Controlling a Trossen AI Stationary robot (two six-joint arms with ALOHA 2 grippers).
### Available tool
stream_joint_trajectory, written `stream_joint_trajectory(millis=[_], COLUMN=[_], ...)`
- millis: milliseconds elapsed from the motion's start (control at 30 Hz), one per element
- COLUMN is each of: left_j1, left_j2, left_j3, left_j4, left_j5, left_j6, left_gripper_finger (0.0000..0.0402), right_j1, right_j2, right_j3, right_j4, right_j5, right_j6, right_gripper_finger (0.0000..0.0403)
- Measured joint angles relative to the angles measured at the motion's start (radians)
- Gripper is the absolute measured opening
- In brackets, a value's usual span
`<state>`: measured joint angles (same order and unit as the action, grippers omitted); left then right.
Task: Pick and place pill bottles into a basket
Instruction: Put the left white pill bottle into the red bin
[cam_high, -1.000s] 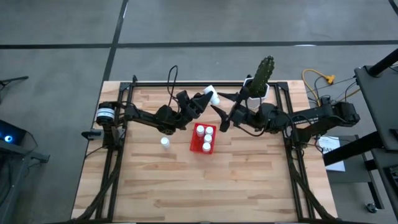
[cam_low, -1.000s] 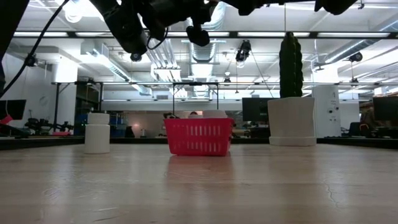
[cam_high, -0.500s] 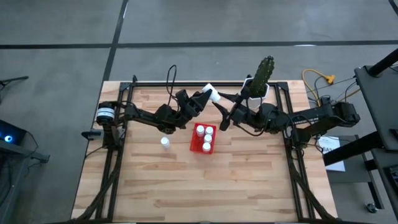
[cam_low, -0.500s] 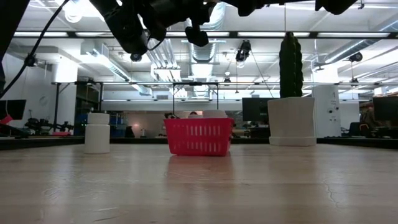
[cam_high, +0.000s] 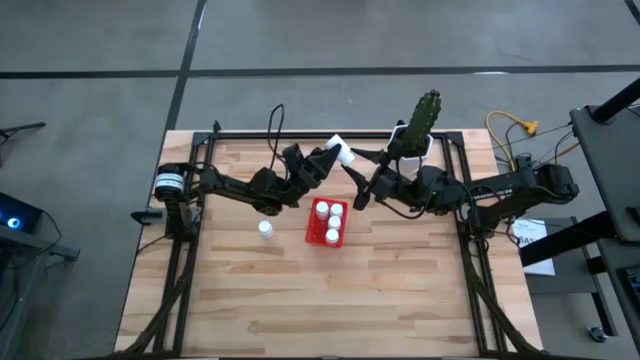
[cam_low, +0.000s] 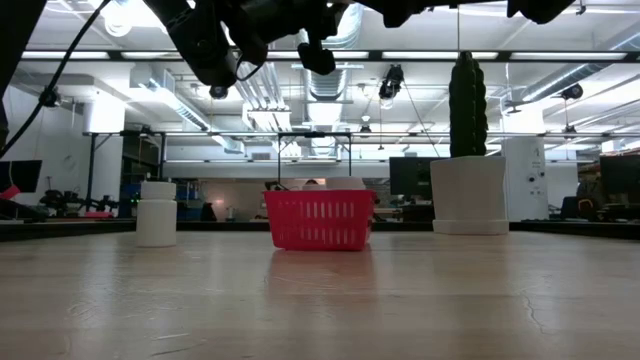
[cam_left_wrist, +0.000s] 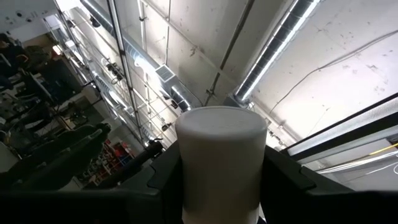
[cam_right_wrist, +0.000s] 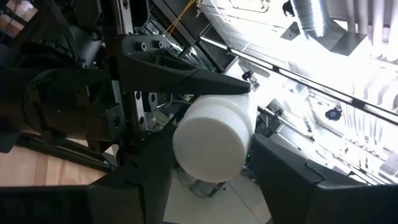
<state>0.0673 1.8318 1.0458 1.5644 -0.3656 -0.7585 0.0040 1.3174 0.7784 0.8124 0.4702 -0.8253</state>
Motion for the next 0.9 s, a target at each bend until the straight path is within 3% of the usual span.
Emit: stream_joint_trajectory(millis=[367, 900], left_j1=[0.008, 0.011], left_j2=[0.000, 0.000], left_j3=[-0.004, -0.009], left_j4=[-0.002, -0.014], left_j5=[0.001, -0.011], left_j6=[0.000, 0.005], left_gripper_finger=[0.0139, 0.0139], right_j1=[0.026, 0.039], right_j2=[-0.002, -0.014], right_j3=[0.000, 0.000], right_j4=[0.003, 0.016], right_j5=[0.036, 0.042], right_j6=[-0.035, -0.042], right_gripper_finger=[0.0183, 0.0201])
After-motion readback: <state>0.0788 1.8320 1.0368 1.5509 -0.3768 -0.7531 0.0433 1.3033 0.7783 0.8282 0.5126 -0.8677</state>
